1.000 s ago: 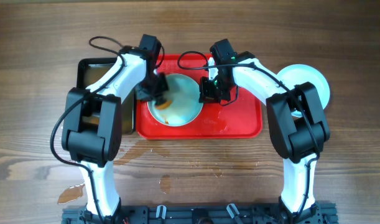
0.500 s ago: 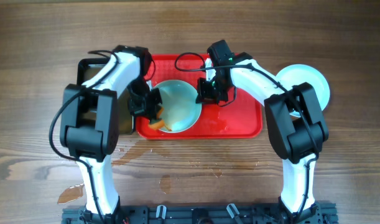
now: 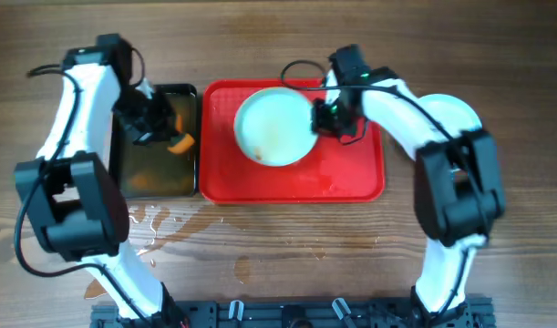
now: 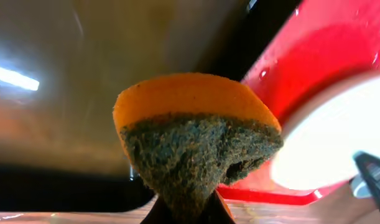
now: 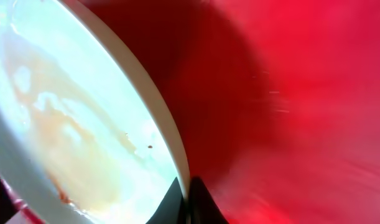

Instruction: Clean dirty plates on tray and stack at the side

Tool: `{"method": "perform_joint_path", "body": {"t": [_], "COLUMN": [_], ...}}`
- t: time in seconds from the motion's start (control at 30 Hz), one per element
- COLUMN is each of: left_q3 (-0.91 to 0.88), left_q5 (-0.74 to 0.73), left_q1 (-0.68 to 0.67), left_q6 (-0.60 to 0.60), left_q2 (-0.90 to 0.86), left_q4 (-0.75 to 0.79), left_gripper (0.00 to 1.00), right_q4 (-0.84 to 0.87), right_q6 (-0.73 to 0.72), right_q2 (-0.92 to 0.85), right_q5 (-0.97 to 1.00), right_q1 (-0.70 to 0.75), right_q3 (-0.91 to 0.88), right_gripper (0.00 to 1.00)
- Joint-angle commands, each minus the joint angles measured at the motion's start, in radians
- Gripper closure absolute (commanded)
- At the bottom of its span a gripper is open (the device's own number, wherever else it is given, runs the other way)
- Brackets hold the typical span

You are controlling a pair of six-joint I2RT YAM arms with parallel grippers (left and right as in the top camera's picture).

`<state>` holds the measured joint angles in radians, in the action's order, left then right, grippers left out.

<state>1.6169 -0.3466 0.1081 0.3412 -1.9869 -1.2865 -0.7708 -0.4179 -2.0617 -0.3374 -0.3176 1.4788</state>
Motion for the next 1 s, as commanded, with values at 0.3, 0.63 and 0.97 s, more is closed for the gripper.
{"method": "perform_joint_path", "body": {"t": [0.3, 0.63, 0.97], "left_q3": [0.019, 0.019, 0.013], "left_q5": [-0.019, -0.020, 0.037], "left_q1": [-0.006, -0.011, -0.308], "left_q6": [-0.024, -0.023, 0.124], "left_q2": [0.027, 0.027, 0.023], "left_q4": [0.045, 0.048, 0.208], "left_gripper": [0.96, 0.96, 0.96], "right_q4": [-0.323, -0.249, -0.040], "right_q6": [-0.205, -0.213, -0.188], "right_q2": [0.336, 0.336, 0.112], "right_q5": [1.518, 1.518, 0.530], "right_q1": [-0.383, -0.553, -0.342], "right_q3": [0.001, 0.001, -0.002], "right_gripper": [0.96, 0.96, 0.96]}}
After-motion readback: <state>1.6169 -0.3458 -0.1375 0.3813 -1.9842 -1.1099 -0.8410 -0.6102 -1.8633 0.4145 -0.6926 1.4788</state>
